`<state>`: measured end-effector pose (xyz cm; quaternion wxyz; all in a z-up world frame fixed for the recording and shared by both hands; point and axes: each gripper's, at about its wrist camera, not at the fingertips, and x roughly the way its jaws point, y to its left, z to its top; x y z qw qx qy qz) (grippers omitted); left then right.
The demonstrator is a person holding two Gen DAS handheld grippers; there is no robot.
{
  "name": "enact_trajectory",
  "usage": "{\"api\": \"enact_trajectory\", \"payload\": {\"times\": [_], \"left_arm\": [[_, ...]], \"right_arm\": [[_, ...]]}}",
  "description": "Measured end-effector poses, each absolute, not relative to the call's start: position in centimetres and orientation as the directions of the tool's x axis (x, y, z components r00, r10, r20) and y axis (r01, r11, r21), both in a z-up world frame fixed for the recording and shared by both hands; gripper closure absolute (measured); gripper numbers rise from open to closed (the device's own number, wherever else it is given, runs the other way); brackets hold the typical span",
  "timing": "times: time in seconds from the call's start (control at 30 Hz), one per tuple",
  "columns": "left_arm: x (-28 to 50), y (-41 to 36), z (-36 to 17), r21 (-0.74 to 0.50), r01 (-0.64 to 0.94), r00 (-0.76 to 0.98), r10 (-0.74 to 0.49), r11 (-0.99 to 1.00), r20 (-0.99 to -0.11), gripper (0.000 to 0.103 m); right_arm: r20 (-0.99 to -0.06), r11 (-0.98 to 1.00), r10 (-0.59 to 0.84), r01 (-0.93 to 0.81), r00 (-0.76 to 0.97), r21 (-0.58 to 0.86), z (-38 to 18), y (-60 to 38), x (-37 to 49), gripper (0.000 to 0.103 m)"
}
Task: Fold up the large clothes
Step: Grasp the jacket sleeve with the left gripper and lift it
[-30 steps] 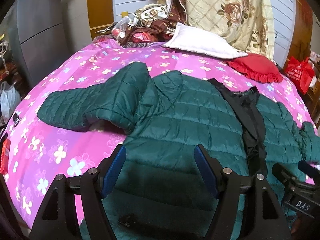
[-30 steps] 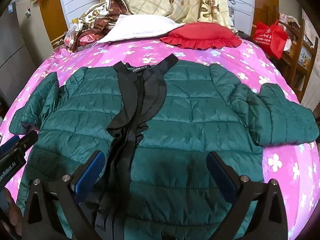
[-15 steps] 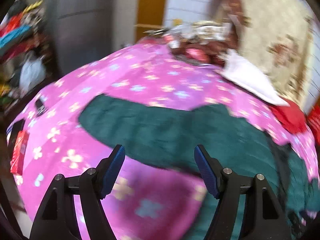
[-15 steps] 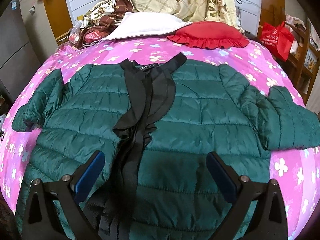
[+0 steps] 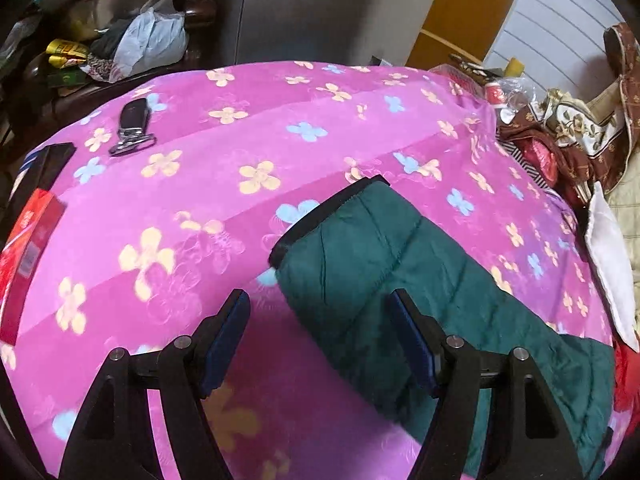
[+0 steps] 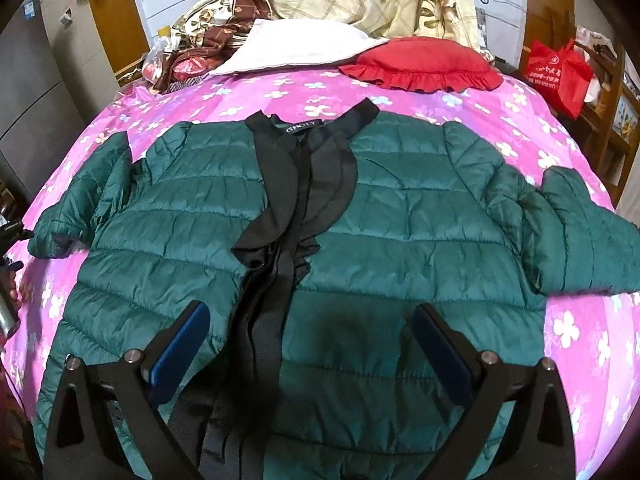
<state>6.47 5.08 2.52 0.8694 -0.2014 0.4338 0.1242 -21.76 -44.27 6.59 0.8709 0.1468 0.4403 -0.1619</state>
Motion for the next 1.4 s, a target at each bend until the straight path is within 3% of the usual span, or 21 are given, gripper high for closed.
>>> {"api": "enact_trajectory", "payload": {"times": [0.2, 0.27, 0.33, 0.67, 1.03, 1.4], "left_arm": [[7.9, 4.4, 1.5, -0.206, -0.387, 0.582, 0.064, 0.899, -0.811, 0.055], [8.0, 4.0, 1.5, -0.184, -0.369, 0.595, 0.079, 0.911, -0.8, 0.075], [8.0, 3.3, 1.6, -0.151, -0.329, 0.595, 0.08, 0.932, -0.8, 0.103], [2.7, -0.3, 9.6, -0.223, -0.148, 0.725, -0.048, 0.964, -0.687, 0.103], [-4.6, -10.3, 17.8, -0.257, 0.158, 0.745, -0.286, 0.953, -0.603, 0.103], [-10.2, -23.8, 17.8, -0.247, 0.4, 0.625, -0.46, 0.883, -0.631, 0.103]], "right_arm": [[-0.823, 0.912, -0.153, 0.4, 0.547, 0.096, 6.6, -43.9, -21.1, 0.0], [-0.825, 0.912, -0.151, 0.398, 0.544, 0.096, 6.5, -43.9, -21.0, 0.0], [-0.829, 0.912, -0.154, 0.401, 0.538, 0.091, 6.4, -43.9, -20.9, 0.0], [-0.824, 0.899, -0.169, 0.428, 0.541, 0.096, 6.7, -44.6, -22.2, 0.0], [-0.818, 0.877, -0.222, 0.475, 0.531, 0.071, 7.5, -46.6, -24.7, 0.0], [-0.794, 0.849, -0.253, 0.52, 0.552, 0.091, 8.8, -48.9, -27.6, 0.0]]}}
